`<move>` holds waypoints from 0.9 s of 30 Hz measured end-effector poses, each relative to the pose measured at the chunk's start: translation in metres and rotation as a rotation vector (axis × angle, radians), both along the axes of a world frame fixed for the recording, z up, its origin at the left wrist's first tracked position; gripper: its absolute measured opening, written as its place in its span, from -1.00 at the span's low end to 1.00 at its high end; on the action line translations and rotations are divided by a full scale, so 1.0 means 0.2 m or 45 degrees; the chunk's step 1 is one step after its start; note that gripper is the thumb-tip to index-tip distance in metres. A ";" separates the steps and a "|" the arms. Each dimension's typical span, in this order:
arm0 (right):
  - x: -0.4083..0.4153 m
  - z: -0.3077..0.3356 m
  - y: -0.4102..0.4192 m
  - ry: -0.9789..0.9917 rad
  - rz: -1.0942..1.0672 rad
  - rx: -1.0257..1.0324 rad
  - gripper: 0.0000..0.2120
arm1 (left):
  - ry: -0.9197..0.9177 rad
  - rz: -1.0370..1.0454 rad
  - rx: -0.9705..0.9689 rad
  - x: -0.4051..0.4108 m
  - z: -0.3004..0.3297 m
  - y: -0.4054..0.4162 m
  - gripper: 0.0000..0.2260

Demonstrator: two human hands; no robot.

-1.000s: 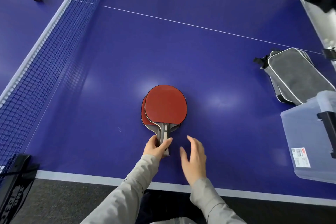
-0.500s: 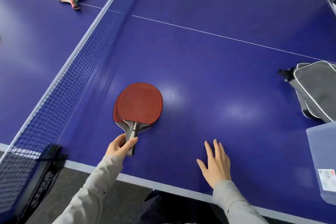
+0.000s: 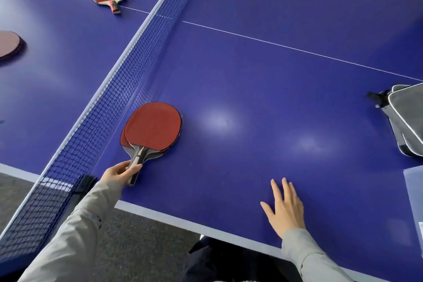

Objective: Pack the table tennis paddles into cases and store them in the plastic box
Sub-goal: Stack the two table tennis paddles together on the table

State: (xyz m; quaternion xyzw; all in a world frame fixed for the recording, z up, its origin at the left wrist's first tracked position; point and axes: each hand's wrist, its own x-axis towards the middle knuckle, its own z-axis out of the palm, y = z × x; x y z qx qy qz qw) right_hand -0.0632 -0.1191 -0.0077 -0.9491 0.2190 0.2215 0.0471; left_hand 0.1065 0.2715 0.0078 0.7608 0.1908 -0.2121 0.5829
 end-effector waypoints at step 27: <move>-0.01 0.09 -0.01 -0.010 -0.092 0.104 -0.34 | -0.527 -0.573 1.184 -0.22 0.15 -0.30 -0.10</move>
